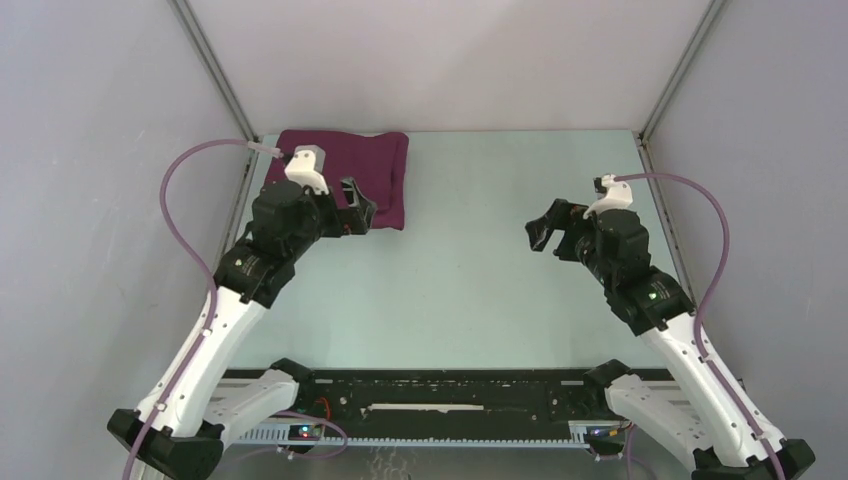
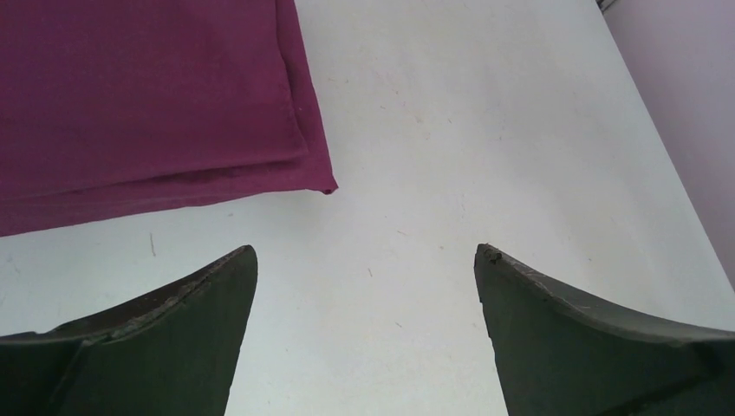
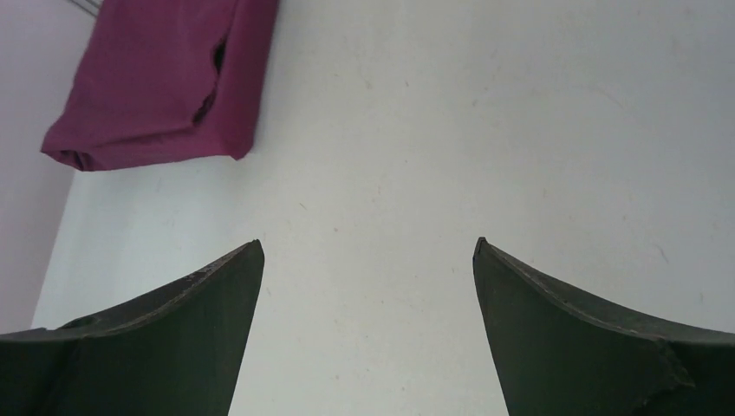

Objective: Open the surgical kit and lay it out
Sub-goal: Move the surgical kit at the center of the board.

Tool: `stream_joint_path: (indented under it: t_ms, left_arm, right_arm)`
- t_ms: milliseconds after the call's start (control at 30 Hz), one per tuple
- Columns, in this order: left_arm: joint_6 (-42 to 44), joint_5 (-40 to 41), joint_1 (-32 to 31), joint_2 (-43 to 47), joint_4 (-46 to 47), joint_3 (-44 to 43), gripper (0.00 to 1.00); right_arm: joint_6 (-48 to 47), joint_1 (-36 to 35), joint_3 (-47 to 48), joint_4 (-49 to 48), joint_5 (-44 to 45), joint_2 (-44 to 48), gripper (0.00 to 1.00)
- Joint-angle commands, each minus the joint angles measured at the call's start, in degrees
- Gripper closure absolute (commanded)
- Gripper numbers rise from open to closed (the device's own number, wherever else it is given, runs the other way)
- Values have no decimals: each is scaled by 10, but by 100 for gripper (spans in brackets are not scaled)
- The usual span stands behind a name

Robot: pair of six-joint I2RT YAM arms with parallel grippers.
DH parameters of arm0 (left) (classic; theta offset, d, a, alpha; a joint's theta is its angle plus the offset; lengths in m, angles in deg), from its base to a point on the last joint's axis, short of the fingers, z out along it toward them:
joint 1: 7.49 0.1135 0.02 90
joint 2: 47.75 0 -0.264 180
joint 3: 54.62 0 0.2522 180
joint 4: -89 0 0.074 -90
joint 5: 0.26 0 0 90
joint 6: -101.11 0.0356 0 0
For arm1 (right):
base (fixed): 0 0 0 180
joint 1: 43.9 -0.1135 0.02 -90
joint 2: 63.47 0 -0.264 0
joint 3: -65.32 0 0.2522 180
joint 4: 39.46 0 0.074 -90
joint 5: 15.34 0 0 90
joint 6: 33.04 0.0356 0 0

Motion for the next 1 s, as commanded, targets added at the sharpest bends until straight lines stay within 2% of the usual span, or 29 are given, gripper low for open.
stream_joint_path:
  t_ms: [0, 100, 267, 533, 767, 967]
  left_arm:
    - [-17, 63, -37, 16, -7, 17, 0]
    - [-21, 71, -47, 17, -7, 24, 0]
    - [-34, 45, -24, 16, -5, 41, 0]
    - [-43, 32, 11, 14, 2, 63, 0]
    - [-38, 14, 42, 8, 5, 70, 0]
    - [-37, 11, 56, -3, 8, 65, 0]
  right_arm:
    - [25, 19, -26, 3, -5, 15, 1]
    - [36, 29, -38, 6, -9, 7, 1]
    - [47, 23, -29, 11, 4, -33, 1]
    - [54, -2, 31, -2, -1, -157, 1]
    - [53, -38, 156, -38, -23, -322, 1]
    - [47, -69, 317, -49, -48, -486, 0]
